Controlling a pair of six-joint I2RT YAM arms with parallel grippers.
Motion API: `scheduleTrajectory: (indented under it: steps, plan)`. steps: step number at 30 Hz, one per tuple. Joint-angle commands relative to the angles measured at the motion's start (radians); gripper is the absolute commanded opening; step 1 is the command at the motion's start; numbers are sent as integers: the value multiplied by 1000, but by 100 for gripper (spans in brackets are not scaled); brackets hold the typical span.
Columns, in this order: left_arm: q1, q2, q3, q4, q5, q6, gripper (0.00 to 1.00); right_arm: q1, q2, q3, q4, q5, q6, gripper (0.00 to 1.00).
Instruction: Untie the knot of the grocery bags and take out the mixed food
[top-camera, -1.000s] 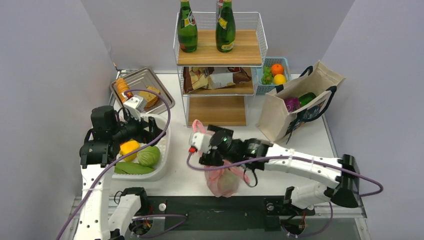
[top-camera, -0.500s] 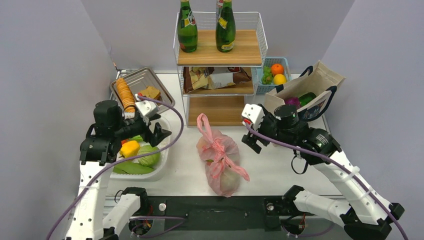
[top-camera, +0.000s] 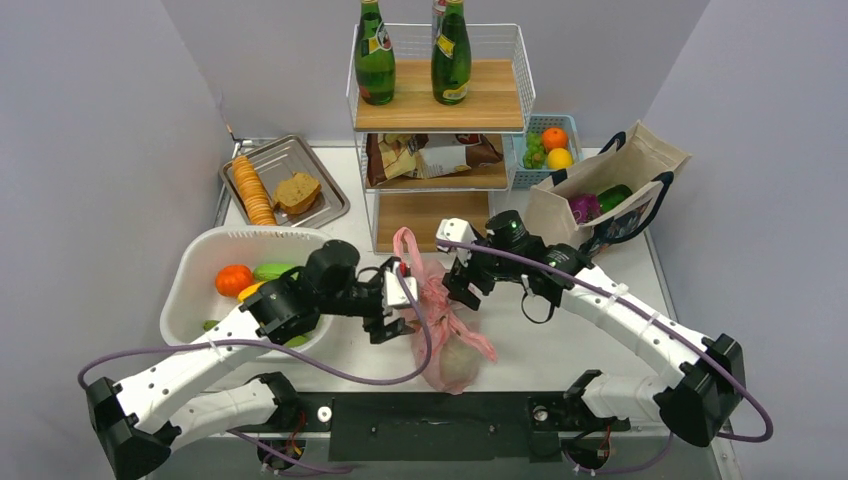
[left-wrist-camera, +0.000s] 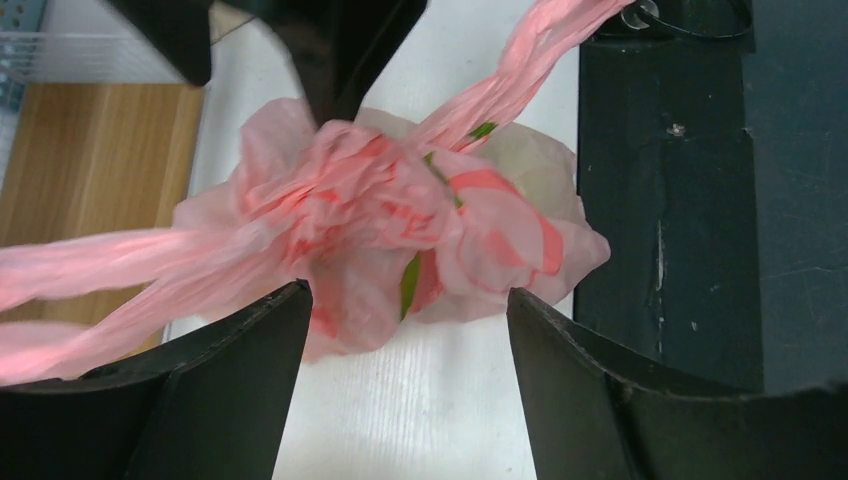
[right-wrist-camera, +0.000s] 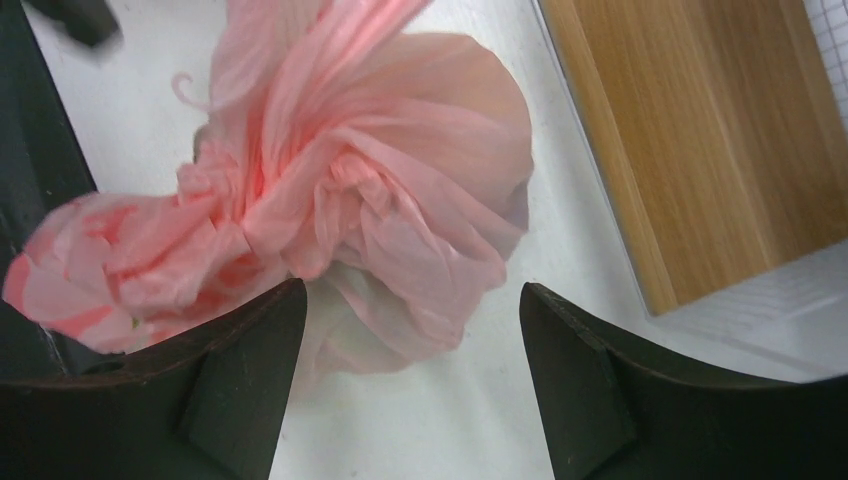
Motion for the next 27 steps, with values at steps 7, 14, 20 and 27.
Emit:
scheduleTrajectory:
  steps: [7,14,20,27]
  plan:
    - [-168,-35,-245,480,-332,-205,70,18,77,8,175,-130,64,72]
    - [-208,-27,-306,550,-426,-203,48,18,115,-15,177,-127,38,65]
    - [-184,-131,-292,416,-435,-133,0,8,127,-22,87,-47,-53,36]
    - [-140,-321,-303,167,-428,-39,0,-92,58,-12,-55,-2,-89,0]
